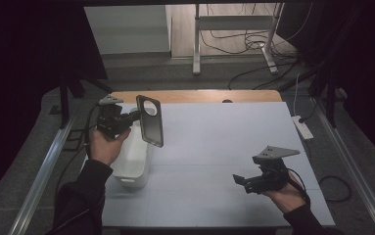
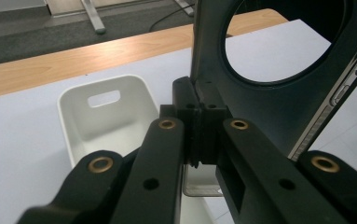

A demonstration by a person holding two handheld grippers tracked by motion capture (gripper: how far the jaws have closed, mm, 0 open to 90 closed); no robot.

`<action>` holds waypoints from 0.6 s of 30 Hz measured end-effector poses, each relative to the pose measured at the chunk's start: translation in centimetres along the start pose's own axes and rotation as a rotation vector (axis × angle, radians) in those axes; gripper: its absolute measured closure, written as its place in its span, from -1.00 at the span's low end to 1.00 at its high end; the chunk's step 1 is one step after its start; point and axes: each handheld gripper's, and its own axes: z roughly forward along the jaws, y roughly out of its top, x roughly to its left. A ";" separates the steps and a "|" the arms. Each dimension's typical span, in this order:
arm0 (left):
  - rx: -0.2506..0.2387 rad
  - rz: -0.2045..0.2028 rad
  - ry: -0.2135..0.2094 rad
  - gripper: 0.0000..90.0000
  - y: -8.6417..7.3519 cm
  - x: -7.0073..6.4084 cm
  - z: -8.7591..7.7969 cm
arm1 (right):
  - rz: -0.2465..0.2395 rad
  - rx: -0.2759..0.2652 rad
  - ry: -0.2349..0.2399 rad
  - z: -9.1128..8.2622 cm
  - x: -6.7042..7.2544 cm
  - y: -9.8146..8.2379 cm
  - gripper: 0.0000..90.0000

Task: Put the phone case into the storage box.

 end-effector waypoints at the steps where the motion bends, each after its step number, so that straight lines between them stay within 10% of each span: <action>1: -0.001 -0.004 0.006 0.98 0.1 0.3 -0.1 | -0.001 -0.001 -0.002 -0.1 0.0 -0.1 -0.95; 18: -0.012 -0.037 0.050 0.98 0.6 2.3 -0.5 | 0.022 -0.011 -0.038 -1.5 -1.0 -1.9 -0.99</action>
